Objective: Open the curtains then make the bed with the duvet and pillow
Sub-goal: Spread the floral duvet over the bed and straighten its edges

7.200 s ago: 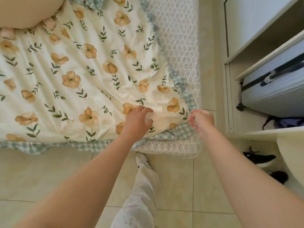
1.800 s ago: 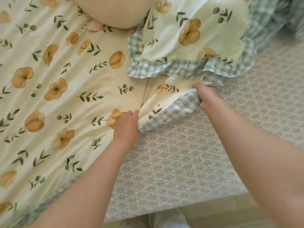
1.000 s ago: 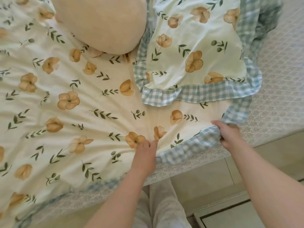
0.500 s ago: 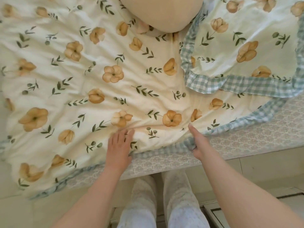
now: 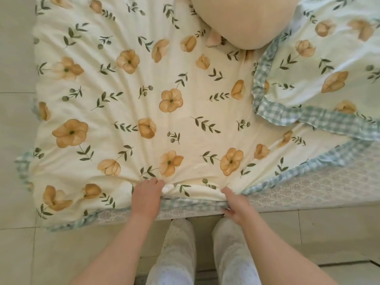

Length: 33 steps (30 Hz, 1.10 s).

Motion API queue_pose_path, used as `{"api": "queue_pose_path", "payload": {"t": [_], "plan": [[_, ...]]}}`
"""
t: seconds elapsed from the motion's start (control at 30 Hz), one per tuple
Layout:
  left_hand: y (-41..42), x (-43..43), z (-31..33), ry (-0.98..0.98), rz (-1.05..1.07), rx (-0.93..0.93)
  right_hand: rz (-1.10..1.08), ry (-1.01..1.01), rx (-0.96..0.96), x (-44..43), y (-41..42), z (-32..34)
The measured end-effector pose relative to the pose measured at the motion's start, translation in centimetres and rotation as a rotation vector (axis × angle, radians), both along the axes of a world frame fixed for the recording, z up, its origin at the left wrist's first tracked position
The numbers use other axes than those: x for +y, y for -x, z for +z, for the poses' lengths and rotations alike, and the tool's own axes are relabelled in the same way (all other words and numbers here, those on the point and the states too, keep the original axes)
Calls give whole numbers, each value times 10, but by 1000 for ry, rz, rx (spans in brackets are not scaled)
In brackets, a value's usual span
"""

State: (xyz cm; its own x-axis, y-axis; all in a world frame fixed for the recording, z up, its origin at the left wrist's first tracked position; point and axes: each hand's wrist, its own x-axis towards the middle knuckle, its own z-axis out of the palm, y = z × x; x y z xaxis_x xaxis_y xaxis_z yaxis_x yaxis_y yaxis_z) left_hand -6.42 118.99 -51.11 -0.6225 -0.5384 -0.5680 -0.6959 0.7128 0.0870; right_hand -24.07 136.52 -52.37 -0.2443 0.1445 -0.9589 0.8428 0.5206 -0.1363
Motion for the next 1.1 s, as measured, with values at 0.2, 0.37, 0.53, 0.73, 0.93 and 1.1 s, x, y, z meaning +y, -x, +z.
{"api": "queue_pose_path", "payload": {"t": [0.2,0.37,0.53,0.73,0.93,1.1], "plan": [[25,3,10,-53,-94,-148,3,24,0,19,17,5],[85,47,21,-177,-103,50,-267,164,25,50,77,14],[182,111,28,-250,-97,176,-408,149,112,98,163,19],[296,189,34,-285,-208,208,-468,203,148,179,288,23],[400,241,35,-283,-256,208,-390,230,211,232,397,42],[446,255,37,-295,-270,214,-298,275,254,232,444,52]]}}
